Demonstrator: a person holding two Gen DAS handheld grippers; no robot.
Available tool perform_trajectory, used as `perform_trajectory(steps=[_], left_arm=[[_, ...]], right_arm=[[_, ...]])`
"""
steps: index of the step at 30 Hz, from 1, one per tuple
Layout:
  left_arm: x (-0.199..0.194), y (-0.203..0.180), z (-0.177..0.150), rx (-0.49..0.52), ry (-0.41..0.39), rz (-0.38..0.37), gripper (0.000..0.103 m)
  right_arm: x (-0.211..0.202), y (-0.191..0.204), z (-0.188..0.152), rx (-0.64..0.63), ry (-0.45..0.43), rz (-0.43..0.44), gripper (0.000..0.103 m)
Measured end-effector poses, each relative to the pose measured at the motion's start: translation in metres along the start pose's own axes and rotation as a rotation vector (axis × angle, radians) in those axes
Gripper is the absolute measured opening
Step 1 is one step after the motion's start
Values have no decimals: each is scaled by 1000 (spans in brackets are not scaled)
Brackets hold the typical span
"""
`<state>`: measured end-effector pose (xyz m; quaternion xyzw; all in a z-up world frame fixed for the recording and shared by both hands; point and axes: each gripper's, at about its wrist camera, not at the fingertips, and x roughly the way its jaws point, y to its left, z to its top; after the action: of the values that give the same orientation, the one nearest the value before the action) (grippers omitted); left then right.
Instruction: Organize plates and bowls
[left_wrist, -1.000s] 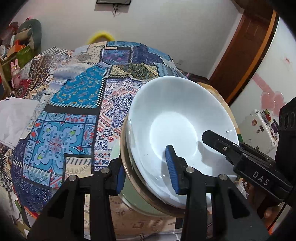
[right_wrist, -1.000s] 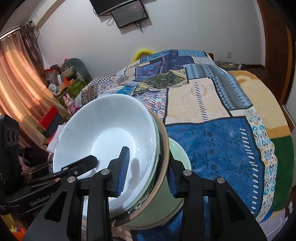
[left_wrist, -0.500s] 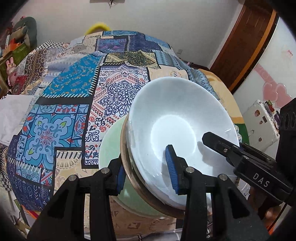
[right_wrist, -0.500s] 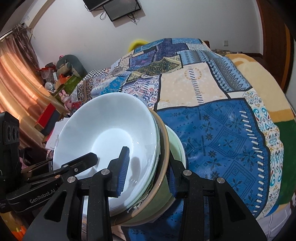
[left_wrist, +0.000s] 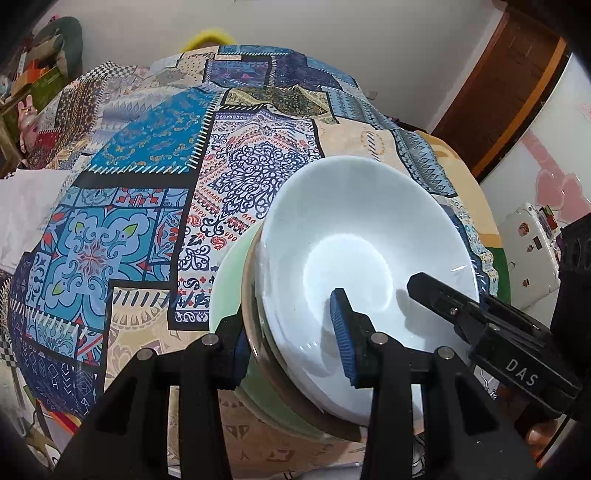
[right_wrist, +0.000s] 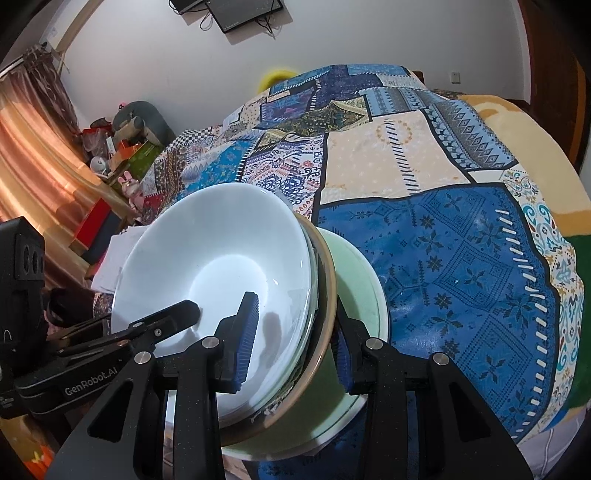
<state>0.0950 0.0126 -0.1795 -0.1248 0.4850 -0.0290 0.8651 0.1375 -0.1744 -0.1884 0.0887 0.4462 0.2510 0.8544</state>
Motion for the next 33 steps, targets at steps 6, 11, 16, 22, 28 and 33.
perform_trajectory(steps=[6,11,16,22,28,33], left_arm=[[2,2,-1,-1,0,-6,39],[3,2,-3,1,-6,-10,40],[-1,3,-3,1,-27,4,40],[-19,2,-8,10,-53,20,51],[-65,-8,-5,33,-159,24,55],[-124,-26,-6,96,-318,14,64]], right_arm=[[1,2,-1,-19,0,-4,35],[-3,3,-2,-33,-10,-11,36],[-17,0,-4,-37,-34,-41,52],[-45,0,-2,-27,-85,-23,52],[-92,18,4,-78,-206,-8,56],[-136,38,6,-127,-336,8,70]])
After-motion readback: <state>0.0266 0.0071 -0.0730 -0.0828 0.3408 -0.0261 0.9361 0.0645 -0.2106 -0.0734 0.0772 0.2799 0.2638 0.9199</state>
